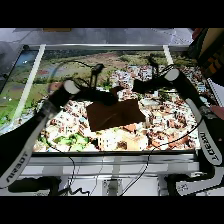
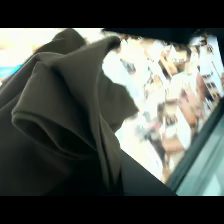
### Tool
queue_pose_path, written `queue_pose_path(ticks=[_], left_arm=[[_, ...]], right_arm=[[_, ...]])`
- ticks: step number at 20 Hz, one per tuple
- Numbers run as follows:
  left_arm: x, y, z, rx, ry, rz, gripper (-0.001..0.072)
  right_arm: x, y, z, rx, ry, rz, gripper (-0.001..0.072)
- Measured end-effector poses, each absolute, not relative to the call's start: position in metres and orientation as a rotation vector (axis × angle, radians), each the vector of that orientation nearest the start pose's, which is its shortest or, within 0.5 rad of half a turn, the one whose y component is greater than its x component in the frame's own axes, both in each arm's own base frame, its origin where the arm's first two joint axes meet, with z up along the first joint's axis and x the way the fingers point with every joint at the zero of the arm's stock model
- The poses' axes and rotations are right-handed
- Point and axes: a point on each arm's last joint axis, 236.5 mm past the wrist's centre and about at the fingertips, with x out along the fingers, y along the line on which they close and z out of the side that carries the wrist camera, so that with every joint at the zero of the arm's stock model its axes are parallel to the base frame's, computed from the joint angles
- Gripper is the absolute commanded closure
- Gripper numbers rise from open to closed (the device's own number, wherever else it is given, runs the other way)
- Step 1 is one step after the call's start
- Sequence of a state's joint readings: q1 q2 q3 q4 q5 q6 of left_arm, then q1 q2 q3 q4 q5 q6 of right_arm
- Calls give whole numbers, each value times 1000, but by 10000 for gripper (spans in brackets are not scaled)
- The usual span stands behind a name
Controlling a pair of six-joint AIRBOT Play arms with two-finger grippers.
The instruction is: Fold the clothes and pants, and hang the long-sleeved shirts on hangers.
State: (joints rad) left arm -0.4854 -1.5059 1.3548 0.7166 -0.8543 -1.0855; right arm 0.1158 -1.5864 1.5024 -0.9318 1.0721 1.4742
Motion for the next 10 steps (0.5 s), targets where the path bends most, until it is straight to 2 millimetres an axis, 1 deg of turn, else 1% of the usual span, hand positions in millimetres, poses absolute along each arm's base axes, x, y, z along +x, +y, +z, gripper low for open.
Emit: queue_pose_path(ticks=[1,2,3,4,6,8,10], left_arm=[[386,-372,63,-186,908,-960,98],[384,-388,54,-182,901,-959,27],[383,-399,46,-180,895,-958,17],[380,-407,40,-177,894,-959,18],[375,-417,35,-172,893,-965,17],[376,-417,34,-172,892,-962,18],[382,-409,36,-179,892,-950,18]], right_arm=[[476,163,50,458,1133,451,605],[475,147,51,466,1142,429,320],[473,135,51,470,1154,411,73],[472,122,49,463,1165,390,46],[468,98,42,425,1192,342,45],[463,82,34,381,1222,305,46],[458,72,22,337,1259,292,46]])
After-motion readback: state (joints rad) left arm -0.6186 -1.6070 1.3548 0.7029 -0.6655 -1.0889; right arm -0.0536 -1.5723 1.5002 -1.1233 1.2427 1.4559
